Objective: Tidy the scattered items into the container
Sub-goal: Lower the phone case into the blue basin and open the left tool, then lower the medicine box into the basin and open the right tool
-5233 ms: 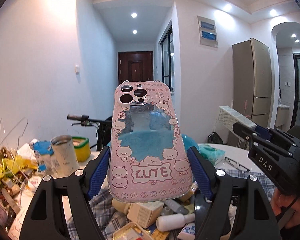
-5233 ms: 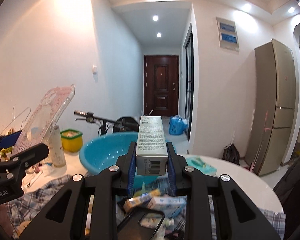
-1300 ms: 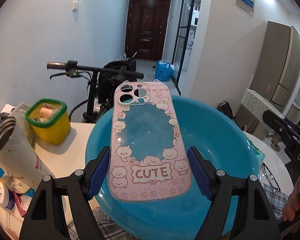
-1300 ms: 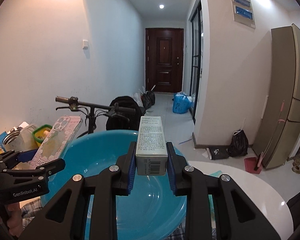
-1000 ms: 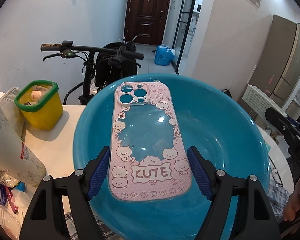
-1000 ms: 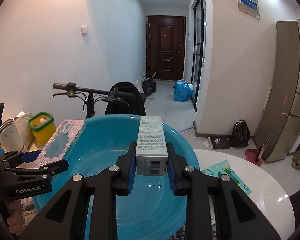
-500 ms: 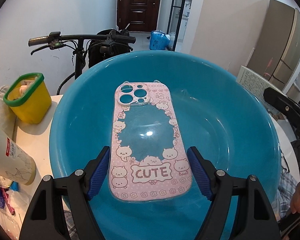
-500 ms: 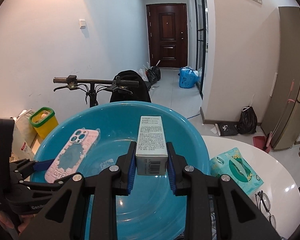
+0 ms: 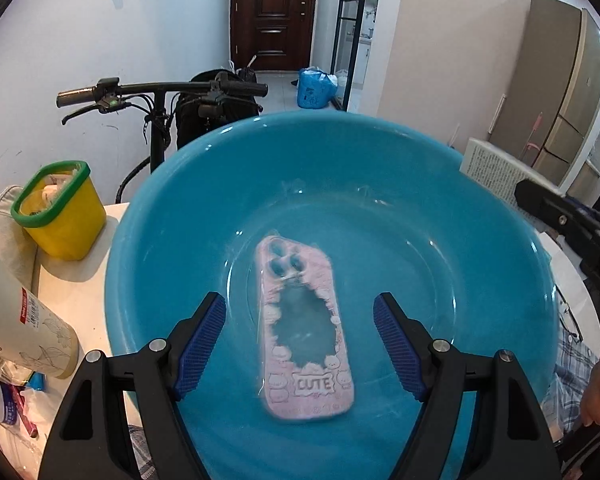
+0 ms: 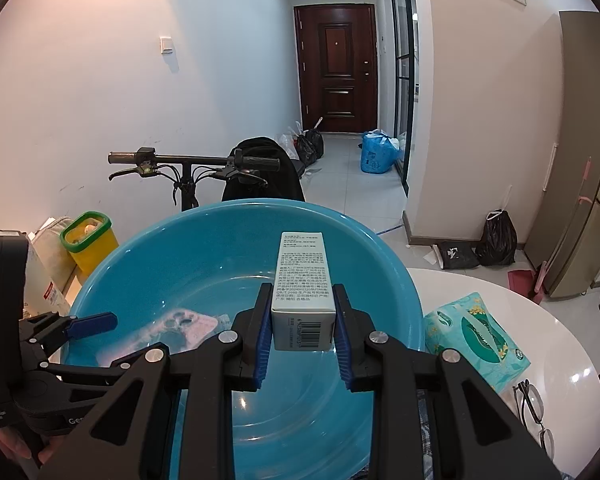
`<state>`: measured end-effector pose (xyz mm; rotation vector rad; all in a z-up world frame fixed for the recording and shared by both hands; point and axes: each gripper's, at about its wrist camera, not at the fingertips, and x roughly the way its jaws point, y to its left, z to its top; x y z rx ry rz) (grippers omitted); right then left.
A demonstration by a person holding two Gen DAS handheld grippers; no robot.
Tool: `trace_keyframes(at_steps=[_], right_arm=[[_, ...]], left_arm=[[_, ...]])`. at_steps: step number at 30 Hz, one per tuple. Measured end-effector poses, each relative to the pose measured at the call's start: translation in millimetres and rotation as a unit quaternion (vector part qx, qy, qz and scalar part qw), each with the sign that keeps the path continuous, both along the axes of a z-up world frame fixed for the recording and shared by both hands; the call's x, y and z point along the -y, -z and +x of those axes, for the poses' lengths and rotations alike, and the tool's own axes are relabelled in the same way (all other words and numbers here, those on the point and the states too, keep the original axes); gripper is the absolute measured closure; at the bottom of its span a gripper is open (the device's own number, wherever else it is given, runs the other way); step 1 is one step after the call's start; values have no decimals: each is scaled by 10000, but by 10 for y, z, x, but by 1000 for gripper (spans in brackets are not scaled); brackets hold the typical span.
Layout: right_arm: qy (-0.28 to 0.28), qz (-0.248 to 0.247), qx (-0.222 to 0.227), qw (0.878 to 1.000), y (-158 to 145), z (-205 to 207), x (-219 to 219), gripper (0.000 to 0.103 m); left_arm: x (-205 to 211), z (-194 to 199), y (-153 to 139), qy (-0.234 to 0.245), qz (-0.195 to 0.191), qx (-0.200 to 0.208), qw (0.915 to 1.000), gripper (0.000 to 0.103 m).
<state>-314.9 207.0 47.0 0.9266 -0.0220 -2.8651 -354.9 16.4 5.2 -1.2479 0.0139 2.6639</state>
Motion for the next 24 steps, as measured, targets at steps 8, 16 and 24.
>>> trace_keyframes(at_steps=[8, 16, 24], right_arm=[[-69, -51, 112, 9999, 33, -20, 8, 77], [-84, -15, 254, 9996, 95, -63, 34, 77], [-125, 23, 317, 9994, 138, -70, 76, 77]], left_arm=[[190, 79, -244, -358, 150, -525, 9979, 16], [314, 50, -326, -555, -1, -671, 9962, 16], [320, 69, -349, -567, -37, -699, 9959, 16]])
